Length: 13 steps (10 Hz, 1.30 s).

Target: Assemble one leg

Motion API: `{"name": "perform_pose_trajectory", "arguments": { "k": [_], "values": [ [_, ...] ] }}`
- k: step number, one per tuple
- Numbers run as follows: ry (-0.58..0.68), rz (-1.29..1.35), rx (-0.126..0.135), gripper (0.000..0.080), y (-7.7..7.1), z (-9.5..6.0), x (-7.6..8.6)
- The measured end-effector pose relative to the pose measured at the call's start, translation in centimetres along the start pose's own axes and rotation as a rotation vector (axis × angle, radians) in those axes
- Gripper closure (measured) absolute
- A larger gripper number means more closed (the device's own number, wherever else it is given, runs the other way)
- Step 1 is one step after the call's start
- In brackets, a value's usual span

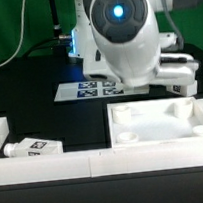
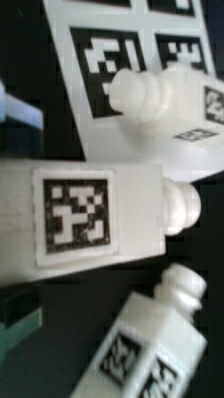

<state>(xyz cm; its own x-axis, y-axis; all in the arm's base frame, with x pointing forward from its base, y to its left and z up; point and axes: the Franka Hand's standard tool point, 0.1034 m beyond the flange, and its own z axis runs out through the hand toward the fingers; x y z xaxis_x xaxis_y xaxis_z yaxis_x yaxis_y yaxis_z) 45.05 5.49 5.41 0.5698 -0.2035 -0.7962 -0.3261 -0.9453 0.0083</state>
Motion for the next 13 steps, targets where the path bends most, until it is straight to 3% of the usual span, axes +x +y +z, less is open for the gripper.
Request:
{"name": "perform_pose_trajectory", "arguments": {
  "k": [2,4,6,7,8,10,13],
  "values": [
    [0.014,-0.030,0.019,0.0514,-0.1,-5.2,-1.1],
    [0.171,-0.048,0.032,0.0514,-0.8,-5.8,0.4],
    [0.295,-0.053,0.041,0.0512,-1.1,-5.9,0.2],
    [0.416,-0.079,0.015,0.0512,-2.0,-6.9,1.0],
    [0.501,-0.118,0.001,0.0512,-3.5,-8.6,0.3],
    [0.706,-0.217,0.013,0.0512,-5.1,-13.0,1.1],
    [0.946,-0.235,0.028,0.0512,-5.5,-13.9,1.9]
  ]
}}
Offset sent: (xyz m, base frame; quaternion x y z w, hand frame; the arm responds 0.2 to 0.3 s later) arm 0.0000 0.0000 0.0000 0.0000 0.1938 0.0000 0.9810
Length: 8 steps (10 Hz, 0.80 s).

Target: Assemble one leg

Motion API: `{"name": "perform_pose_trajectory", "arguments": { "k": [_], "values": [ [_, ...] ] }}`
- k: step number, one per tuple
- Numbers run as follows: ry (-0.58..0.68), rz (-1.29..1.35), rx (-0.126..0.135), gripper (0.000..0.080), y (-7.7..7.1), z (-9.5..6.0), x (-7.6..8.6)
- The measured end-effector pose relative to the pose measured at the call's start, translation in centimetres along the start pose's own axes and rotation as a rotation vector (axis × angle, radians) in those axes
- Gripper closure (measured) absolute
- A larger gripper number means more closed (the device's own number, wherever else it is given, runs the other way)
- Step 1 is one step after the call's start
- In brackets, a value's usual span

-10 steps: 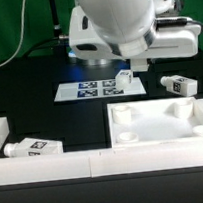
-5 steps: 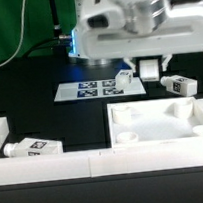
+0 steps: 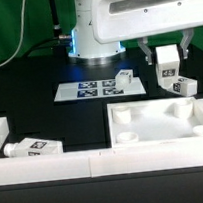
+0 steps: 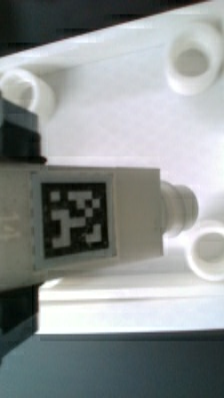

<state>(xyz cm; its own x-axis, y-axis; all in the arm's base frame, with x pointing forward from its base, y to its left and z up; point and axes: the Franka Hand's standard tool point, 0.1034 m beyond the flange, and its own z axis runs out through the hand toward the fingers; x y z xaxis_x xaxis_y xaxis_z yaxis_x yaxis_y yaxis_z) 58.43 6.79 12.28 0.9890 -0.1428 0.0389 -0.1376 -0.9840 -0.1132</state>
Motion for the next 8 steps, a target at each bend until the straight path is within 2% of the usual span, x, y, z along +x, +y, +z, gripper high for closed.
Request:
{"name": "perform_pose_trajectory", "arguments": {
  "k": [2,3,5,6,7,8],
  "values": [
    [0.132,-0.012,-0.002,0.0512,0.0,0.1,0.6],
    [0.244,-0.032,-0.004,0.0512,-0.2,-0.2,2.0],
    [0.433,-0.072,0.005,0.0512,-2.5,-0.4,3.4],
    [0.545,-0.086,0.001,0.0512,-2.6,0.0,3.5],
    [0.574,-0.070,-0.007,0.0512,-1.6,0.6,3.4],
    [0.548,-0.069,-0.005,0.0512,-1.7,0.6,3.3]
  ]
}}
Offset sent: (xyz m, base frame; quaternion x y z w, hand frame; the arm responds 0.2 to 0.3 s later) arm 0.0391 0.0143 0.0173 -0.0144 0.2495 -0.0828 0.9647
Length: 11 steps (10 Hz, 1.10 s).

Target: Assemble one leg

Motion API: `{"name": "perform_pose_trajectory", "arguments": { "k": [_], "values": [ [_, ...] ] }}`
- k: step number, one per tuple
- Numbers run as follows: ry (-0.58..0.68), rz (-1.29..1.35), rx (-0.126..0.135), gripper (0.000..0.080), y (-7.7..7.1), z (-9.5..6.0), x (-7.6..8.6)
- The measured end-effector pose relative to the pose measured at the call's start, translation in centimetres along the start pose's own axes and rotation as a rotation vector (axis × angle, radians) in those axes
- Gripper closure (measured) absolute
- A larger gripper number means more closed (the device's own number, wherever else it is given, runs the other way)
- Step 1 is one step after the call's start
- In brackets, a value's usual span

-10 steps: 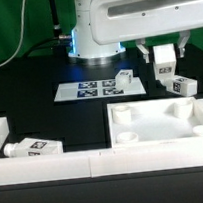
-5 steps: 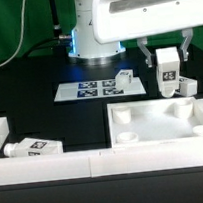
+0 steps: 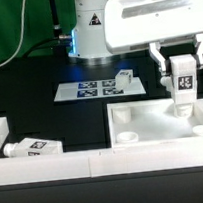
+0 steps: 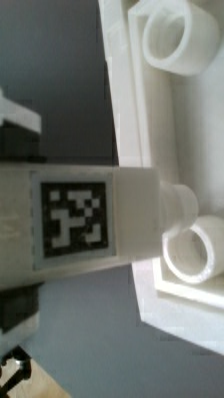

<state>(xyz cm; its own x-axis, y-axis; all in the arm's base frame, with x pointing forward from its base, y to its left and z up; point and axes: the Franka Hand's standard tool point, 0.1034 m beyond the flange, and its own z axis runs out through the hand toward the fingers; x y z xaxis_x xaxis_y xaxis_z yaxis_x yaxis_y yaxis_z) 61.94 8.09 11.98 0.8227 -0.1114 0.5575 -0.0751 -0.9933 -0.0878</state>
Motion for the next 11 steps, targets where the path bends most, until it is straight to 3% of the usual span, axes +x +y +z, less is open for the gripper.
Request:
{"name": "perform_pose_trajectory", "arguments": {
  "k": [3,5,8,11],
  "values": [
    [0.000,-0.042,-0.005,0.0512,0.1,1.0,0.3],
    [0.017,-0.069,0.006,0.0512,-2.2,1.7,1.3],
    [0.016,-0.081,0.009,0.0512,-3.3,3.0,0.2],
    [0.025,-0.085,0.008,0.0512,-3.2,2.9,-0.1]
  ]
}}
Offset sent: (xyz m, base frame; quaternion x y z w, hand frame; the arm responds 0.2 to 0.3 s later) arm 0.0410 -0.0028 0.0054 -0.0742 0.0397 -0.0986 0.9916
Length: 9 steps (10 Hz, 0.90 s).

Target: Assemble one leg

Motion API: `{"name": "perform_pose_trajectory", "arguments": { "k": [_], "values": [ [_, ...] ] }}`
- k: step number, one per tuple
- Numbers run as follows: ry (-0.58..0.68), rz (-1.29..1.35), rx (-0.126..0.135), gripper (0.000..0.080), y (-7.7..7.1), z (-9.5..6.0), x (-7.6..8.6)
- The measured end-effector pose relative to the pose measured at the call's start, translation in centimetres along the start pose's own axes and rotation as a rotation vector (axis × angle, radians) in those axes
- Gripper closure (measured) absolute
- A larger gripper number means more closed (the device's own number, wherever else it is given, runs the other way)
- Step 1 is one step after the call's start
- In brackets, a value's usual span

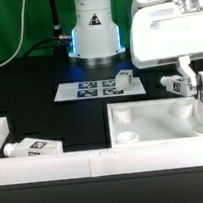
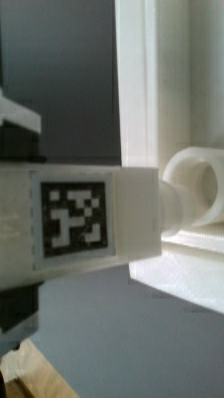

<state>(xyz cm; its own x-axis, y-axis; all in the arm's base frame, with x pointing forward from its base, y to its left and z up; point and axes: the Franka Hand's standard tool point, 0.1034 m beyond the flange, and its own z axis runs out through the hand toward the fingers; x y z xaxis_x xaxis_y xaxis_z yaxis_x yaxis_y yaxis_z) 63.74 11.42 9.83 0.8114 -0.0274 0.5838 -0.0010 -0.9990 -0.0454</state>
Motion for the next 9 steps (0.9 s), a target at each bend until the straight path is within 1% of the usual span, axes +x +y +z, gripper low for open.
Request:
{"name": "perform_pose_trajectory", "arguments": {
  "k": [3,5,7,9],
  "values": [
    [-0.013,-0.010,-0.008,0.0512,0.8,-0.3,-0.8],
    [-0.017,-0.010,-0.011,0.0512,0.9,-0.1,-1.2],
    [-0.018,-0.014,-0.012,0.0512,0.8,0.3,-1.7],
    [0.015,-0.009,-0.015,0.0512,0.5,0.5,-1.4]
  ]
}}
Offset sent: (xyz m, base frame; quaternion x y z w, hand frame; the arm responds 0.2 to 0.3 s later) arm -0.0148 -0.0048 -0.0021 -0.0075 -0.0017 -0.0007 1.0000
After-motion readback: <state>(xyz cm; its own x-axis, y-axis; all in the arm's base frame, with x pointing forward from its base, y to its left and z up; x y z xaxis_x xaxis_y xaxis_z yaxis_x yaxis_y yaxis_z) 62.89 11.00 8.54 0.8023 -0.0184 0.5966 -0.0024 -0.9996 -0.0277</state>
